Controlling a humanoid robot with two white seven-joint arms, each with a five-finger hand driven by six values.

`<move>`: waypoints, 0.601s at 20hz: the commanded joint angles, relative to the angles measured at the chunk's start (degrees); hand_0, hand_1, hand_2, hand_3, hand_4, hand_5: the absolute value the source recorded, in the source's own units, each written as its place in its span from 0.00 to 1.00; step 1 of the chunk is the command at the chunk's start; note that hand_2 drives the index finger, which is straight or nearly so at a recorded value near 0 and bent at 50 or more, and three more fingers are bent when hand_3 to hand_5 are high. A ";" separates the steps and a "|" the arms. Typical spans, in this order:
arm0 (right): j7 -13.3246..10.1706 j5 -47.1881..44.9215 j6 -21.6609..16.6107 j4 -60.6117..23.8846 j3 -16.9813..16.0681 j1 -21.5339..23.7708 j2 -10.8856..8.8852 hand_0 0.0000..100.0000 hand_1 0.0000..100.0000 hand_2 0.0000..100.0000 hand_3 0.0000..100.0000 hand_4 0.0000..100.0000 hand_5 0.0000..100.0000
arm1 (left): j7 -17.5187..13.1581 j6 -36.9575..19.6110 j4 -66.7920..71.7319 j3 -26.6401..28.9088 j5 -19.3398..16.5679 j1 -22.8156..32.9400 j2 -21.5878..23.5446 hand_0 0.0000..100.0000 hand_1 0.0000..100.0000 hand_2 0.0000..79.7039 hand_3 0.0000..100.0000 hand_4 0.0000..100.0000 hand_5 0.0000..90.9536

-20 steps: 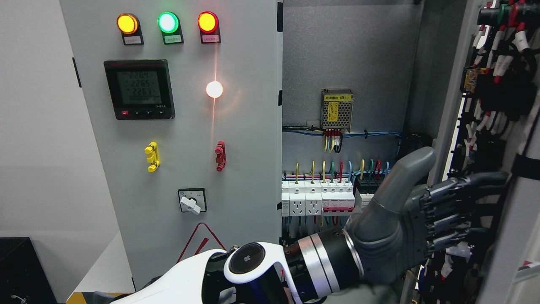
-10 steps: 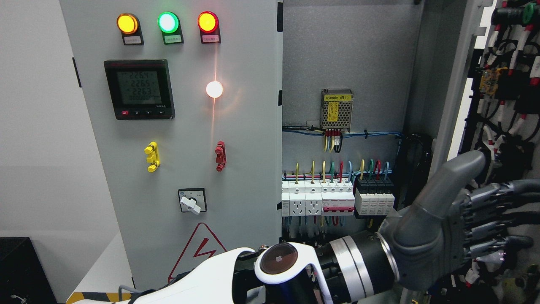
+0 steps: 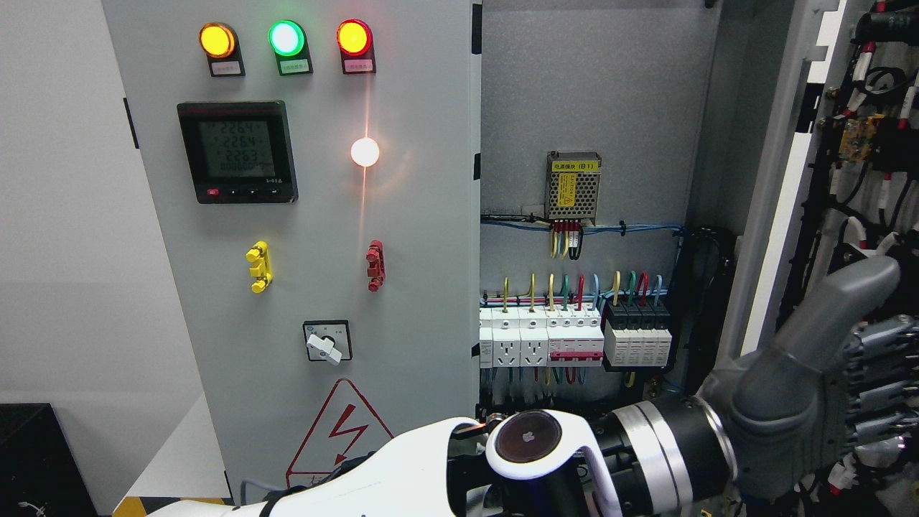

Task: Open door with both hands
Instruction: 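Push the door's inner edge outward with the left hand, swinging it open, then sweep the left hand farther to swing the door fully open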

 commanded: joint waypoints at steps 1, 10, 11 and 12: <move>0.00 0.00 0.02 0.00 0.00 0.00 0.00 0.19 0.00 0.00 0.00 0.00 0.00 | -0.17 -0.40 6.65 -1.60 0.02 -1.75 -7.53 0.00 0.00 0.00 0.00 0.00 0.00; 0.00 0.00 0.02 0.00 0.00 0.00 0.00 0.19 0.00 0.00 0.00 0.00 0.00 | -0.17 -0.48 11.06 -2.31 0.02 -3.51 -10.88 0.00 0.00 0.00 0.00 0.00 0.00; 0.00 0.00 0.02 0.00 0.00 0.00 0.00 0.19 0.00 0.00 0.00 0.00 0.00 | -0.17 -0.57 11.23 -2.39 0.02 -3.51 -10.88 0.00 0.00 0.00 0.00 0.00 0.00; 0.00 0.00 0.02 0.00 0.00 0.00 0.00 0.19 0.00 0.00 0.00 0.00 0.00 | -0.17 -0.48 11.32 -2.40 0.02 -3.60 -10.88 0.00 0.00 0.00 0.00 0.00 0.00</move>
